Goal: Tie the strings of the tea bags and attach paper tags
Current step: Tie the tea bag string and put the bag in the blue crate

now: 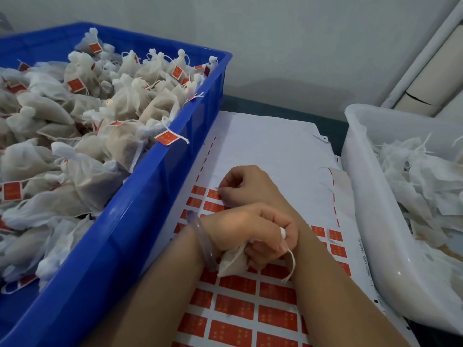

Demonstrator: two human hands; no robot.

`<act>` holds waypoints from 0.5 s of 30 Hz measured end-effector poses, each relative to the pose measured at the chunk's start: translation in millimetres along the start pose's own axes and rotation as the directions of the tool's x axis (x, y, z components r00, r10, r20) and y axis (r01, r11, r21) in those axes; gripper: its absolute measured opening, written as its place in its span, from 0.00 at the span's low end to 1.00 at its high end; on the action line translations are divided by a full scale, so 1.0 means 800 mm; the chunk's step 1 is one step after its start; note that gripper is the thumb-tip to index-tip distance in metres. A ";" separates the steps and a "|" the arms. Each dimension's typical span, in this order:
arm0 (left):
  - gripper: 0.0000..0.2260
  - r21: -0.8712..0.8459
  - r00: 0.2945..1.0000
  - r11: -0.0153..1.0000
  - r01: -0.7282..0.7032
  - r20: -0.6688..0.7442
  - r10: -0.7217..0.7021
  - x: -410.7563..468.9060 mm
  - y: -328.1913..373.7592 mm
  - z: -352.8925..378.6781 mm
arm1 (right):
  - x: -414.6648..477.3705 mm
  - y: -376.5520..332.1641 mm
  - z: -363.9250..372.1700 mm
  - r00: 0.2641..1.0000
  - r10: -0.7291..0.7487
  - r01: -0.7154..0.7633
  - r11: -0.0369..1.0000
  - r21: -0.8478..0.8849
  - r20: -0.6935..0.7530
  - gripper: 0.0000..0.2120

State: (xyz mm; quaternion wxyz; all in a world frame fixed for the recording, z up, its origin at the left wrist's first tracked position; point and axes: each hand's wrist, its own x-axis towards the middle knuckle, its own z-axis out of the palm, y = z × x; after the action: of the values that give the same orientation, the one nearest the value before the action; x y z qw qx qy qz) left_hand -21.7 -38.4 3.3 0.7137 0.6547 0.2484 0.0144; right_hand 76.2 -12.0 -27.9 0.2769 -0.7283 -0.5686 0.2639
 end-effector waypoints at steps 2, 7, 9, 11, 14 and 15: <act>0.17 -0.008 1.000 1.000 0.003 -0.011 -0.003 0.002 -0.002 -0.002 | -0.002 0.000 -0.001 1.000 -0.024 0.024 1.000 0.000 -0.017 0.04; 0.16 0.009 0.998 1.000 0.021 0.055 -0.021 -0.003 0.002 -0.005 | -0.003 0.001 -0.002 0.996 -0.078 0.078 0.997 0.015 -0.032 0.03; 0.16 0.035 0.998 0.998 0.043 0.050 -0.044 -0.006 0.006 -0.004 | -0.003 0.002 -0.002 0.994 -0.107 0.108 0.994 0.031 -0.029 0.04; 0.16 0.030 0.997 0.999 0.032 0.063 -0.034 -0.007 0.007 -0.003 | -0.002 0.003 -0.001 0.992 -0.128 0.129 0.988 0.088 -0.020 0.06; 0.16 0.033 0.997 0.999 0.018 0.071 -0.021 -0.007 0.008 -0.002 | 0.000 0.005 0.004 0.991 -0.132 0.133 0.978 0.164 -0.014 0.06; 0.16 0.039 0.998 0.999 0.017 0.060 -0.019 -0.007 0.009 -0.001 | 0.000 0.005 0.004 0.991 -0.136 0.136 0.974 0.183 -0.012 0.06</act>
State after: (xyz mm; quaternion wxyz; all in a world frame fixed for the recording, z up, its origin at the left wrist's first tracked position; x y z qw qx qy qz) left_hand -24.9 -38.9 11.9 0.7084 0.6660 0.2330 -0.0166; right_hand 77.1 -12.2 -32.9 0.3599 -0.6592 -0.5904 0.2956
